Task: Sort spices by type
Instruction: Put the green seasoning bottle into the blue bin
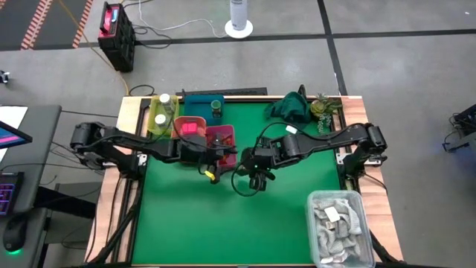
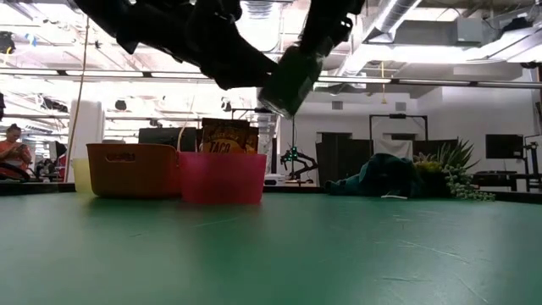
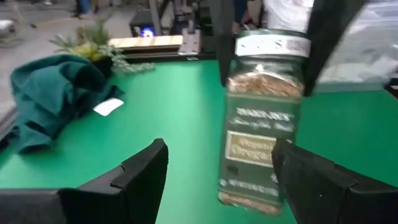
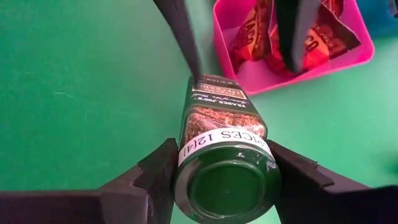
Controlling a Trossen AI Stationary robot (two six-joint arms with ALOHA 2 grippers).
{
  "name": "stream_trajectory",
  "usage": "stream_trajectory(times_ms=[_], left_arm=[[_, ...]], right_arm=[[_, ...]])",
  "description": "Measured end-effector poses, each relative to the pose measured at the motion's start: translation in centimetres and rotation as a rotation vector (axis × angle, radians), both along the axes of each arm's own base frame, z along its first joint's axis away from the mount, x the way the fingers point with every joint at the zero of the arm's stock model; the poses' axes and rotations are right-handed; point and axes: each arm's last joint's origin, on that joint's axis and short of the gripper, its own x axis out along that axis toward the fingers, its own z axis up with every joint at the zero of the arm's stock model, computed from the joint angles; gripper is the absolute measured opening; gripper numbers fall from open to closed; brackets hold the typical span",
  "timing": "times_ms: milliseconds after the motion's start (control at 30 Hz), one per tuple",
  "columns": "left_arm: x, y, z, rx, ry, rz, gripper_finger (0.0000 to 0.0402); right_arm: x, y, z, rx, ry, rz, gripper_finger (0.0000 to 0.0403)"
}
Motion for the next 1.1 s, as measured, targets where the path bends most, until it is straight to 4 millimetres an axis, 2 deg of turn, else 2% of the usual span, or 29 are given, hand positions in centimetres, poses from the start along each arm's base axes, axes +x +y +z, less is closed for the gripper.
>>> stream_trajectory(times_ms=[200, 567, 700, 833, 1100], left_arm=[[0.7, -0.5, -0.6, 0.01, -0.007, -0.004, 0.0273], [0.7, -1.1, -0.5, -0.001, -0.01, -0.016, 0.0273], [-0.2, -1.2, 0.1, 0.044, 0.034, -0.036, 0.0273], [-1.1, -1.2, 1.2, 0.02, 0.025, -0.037, 0.0273], [-1.0, -1.9, 0.9, -0.08, 0.038, -0.121, 0.0291]], right_arm=[[0.2, 0.1, 0.1, 0.016, -0.025, 0.01, 0.0232], [1.1, 0.2, 0.9, 0.019, -0.134, 0.033, 0.0233], [1.0, 0.2, 0.9, 0.016, -0.123, 0.034, 0.0233], [0.9, 0.2, 0.9, 0.002, -0.121, 0.054, 0.0232], [1.4, 0.8, 1.3, -0.089, -0.184, 0.133, 0.0231]])
